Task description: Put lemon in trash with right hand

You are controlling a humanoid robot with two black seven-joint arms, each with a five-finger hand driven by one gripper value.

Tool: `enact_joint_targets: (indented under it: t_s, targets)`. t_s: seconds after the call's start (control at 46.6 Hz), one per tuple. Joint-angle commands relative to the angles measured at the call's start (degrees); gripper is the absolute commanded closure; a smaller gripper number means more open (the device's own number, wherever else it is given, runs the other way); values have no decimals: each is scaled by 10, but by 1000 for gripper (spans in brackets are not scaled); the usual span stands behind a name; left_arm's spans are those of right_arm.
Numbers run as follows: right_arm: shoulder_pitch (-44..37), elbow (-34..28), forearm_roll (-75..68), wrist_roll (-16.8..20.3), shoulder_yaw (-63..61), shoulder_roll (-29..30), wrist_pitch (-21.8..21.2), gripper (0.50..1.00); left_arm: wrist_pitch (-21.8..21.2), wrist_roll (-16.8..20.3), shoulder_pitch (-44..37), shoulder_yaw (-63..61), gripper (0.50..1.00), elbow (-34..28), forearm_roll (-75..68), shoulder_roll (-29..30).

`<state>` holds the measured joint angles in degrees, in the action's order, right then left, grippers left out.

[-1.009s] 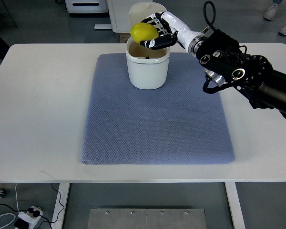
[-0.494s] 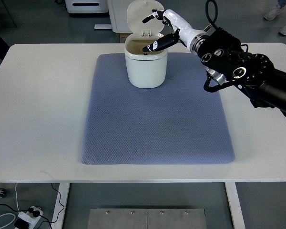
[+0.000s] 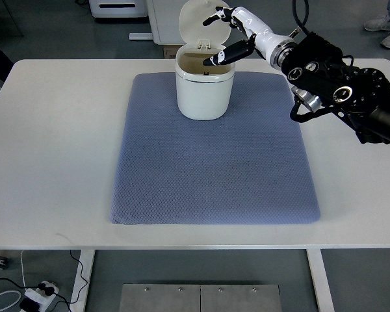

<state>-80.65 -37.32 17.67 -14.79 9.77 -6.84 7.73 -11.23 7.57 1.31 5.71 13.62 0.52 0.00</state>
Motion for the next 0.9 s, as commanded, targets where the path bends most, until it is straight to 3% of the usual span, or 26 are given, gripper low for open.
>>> enact_joint_targets:
  t_s: [0.0,0.15,0.451,0.708,0.88]
  targets:
    - [1,-68,0,-7,-2,-40,1,500,1,0,0,0,500,0,0,0]
    - [1,-187,0,-10,-7,-127,4,500,-1,0,0,0,500,0,0,0]
    - [22,-310,-1,-11,-8,-291,2,500,1,0,0,0,500,0,0,0]
    - [111,-312,-75,-14,-92,-388,-26,500,1,0,0,0,500,0,0,0]
    - [182,-280,-141,5,-171,-392,-40,500,1,0,0,0,500,0,0,0]
